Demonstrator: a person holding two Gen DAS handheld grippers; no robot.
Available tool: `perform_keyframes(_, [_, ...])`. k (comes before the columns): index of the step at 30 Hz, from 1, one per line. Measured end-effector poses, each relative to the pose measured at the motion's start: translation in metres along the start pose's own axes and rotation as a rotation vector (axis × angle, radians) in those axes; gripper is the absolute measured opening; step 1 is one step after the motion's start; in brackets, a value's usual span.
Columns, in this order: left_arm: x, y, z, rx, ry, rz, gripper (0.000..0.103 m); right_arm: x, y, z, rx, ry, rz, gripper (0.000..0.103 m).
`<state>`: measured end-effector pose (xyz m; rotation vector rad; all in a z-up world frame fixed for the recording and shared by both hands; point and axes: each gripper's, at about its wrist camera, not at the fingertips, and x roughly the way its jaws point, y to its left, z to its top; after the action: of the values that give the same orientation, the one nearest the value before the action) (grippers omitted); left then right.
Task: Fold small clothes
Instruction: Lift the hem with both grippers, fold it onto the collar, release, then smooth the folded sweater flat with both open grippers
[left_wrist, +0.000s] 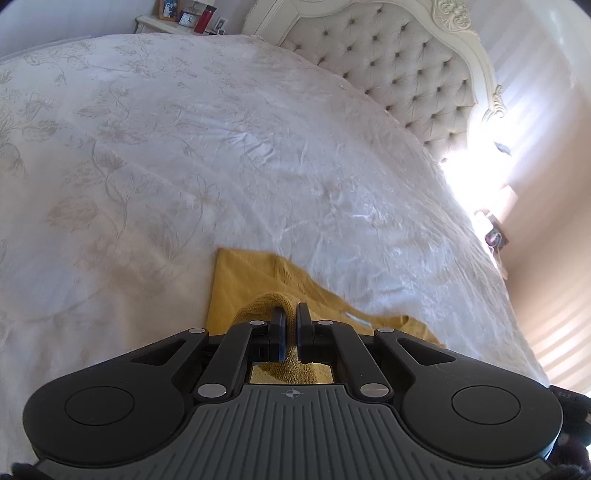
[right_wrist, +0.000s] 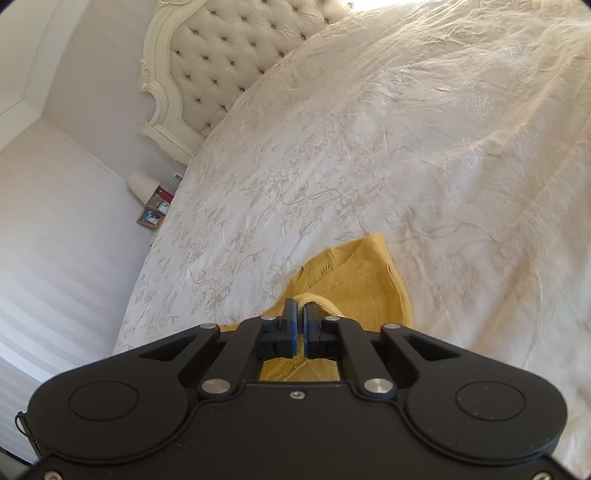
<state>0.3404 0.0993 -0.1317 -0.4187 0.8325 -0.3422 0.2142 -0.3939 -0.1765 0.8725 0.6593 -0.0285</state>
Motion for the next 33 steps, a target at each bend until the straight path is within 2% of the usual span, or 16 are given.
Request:
perform_keyframes(4, [0.034,0.000,0.016,0.007,0.010,0.022,0.005,0.042,-0.006,0.013,0.005,0.025,-0.029,0.010])
perform_keyframes(8, [0.068,0.007,0.022,0.023,0.066,0.060,0.005,0.075,-0.018,0.019,0.022,0.063,-0.085,0.010])
perform_keyframes(11, [0.086,0.013,0.022,0.034,0.096,0.085,0.006,0.089,-0.027,0.019,0.029,0.086,-0.135,0.012])
perform_keyframes(13, [0.094,0.016,0.023,0.044,0.097,0.110,0.010,0.092,-0.031,0.019,0.034,0.086,-0.163,0.018])
perform_keyframes(14, [0.098,0.019,0.025,0.043,0.098,0.114,0.020,0.093,-0.034,0.019,0.043,0.084,-0.177,0.018])
perform_keyframes(15, [0.100,0.021,0.026,0.040,0.099,0.113,0.037,0.093,-0.037,0.020,0.048,0.080,-0.187,0.019])
perform_keyframes(16, [0.103,0.023,0.028,0.039,0.100,0.111,0.046,0.091,-0.038,0.022,0.046,0.074,-0.205,0.021])
perform_keyframes(17, [0.104,0.024,0.030,0.041,0.103,0.108,0.059,0.089,-0.037,0.022,0.035,0.063,-0.223,0.033])
perform_keyframes(18, [0.103,0.024,0.031,0.044,0.103,0.110,0.067,0.086,-0.035,0.024,0.012,0.048,-0.235,0.047])
perform_keyframes(20, [0.095,0.017,0.031,0.080,0.082,0.127,0.074,0.077,-0.023,0.023,-0.062,0.019,-0.245,0.058])
perform_keyframes(21, [0.091,0.012,0.030,0.108,0.077,0.132,0.081,0.074,-0.018,0.022,-0.098,0.016,-0.247,0.060])
perform_keyframes(22, [0.087,0.005,0.027,0.149,0.077,0.133,0.083,0.072,-0.011,0.018,-0.143,0.019,-0.248,0.065])
perform_keyframes(24, [0.082,-0.009,0.018,0.226,0.091,0.128,0.093,0.072,0.006,0.008,-0.238,0.041,-0.248,0.082])
perform_keyframes(27, [0.074,-0.027,-0.005,0.314,0.119,0.121,0.094,0.075,0.028,-0.014,-0.362,0.088,-0.260,0.087])
perform_keyframes(33, [0.086,-0.050,-0.048,0.416,0.217,0.110,0.094,0.102,0.054,-0.063,-0.529,0.212,-0.254,0.089])
